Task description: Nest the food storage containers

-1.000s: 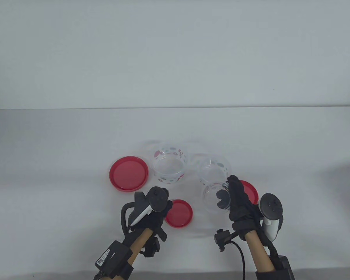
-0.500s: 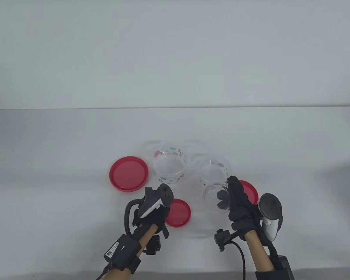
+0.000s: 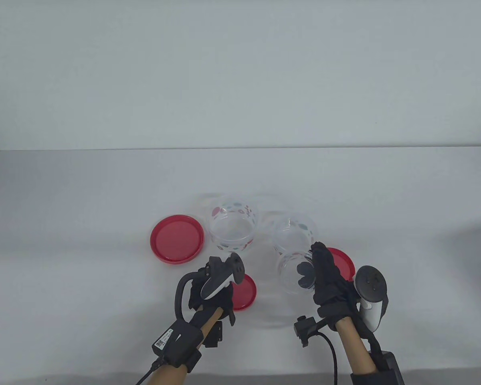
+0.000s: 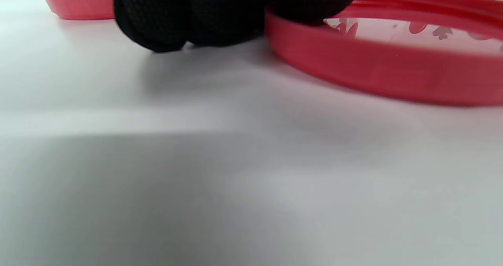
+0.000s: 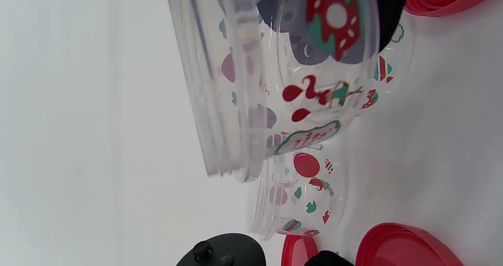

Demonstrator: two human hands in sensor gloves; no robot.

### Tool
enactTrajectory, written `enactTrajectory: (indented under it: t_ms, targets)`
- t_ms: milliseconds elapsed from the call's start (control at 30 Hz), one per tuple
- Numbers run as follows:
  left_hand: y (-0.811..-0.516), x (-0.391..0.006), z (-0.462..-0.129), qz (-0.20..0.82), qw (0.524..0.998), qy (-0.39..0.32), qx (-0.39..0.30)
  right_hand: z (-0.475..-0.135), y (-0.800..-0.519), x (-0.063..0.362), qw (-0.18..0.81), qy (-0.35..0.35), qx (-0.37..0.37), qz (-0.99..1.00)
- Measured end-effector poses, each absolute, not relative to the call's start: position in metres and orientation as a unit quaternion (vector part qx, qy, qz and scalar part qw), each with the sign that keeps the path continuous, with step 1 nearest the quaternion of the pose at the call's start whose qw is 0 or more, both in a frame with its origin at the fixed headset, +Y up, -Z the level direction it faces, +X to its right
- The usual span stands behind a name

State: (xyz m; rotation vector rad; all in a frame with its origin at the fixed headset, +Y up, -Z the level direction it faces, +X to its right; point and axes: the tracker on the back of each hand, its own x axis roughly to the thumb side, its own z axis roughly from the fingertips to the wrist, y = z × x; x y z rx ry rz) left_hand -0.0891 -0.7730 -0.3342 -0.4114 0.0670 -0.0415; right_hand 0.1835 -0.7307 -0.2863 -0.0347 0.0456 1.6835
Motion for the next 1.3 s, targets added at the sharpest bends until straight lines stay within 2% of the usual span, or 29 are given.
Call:
enactTrajectory:
  t_ms: [133, 300, 400, 633, 833, 933, 1067, 1167, 1300]
  targets:
    - [-0.764, -0.094, -0.329, -0.002, 0.986, 0.035, -0.163, -0.286, -0.731, 0.182, 0.663, 0.021, -0.011, 0.748]
    - [-0.752, -0.1, -0.324, 0.089, 0.986, 0.029, -0.141, -0.285, -0.729, 0.177, 0.648, 0.025, 0.004, 0.761]
    - [-0.742, -0.1, -0.319, 0.089, 0.99, 0.021, -0.106, -0.284, -0.729, 0.172, 0.64, 0.034, 0.015, 0.767]
    - [-0.714, -0.092, -0.306, 0.156, 0.987, -0.018, -0.029, -0.279, -0.731, 0.155, 0.611, 0.062, 0.045, 0.788]
    - [-0.699, -0.089, -0.292, 0.232, 0.97, -0.059, 0.027, -0.278, -0.733, 0.152, 0.598, 0.064, 0.041, 0.798]
    - [-0.695, -0.09, -0.285, 0.273, 0.956, -0.101, 0.046, -0.278, -0.736, 0.153, 0.606, 0.064, 0.032, 0.792]
    - [-0.7, -0.081, -0.277, 0.358, 0.91, -0.208, 0.008, -0.277, -0.74, 0.15, 0.627, 0.081, 0.025, 0.775]
    - [-0.702, -0.071, -0.272, 0.335, 0.902, -0.273, -0.008, -0.276, -0.743, 0.15, 0.649, 0.094, 0.014, 0.754]
    - [-0.701, -0.059, -0.263, 0.292, 0.899, -0.327, 0.004, -0.277, -0.746, 0.152, 0.666, 0.103, -0.001, 0.739]
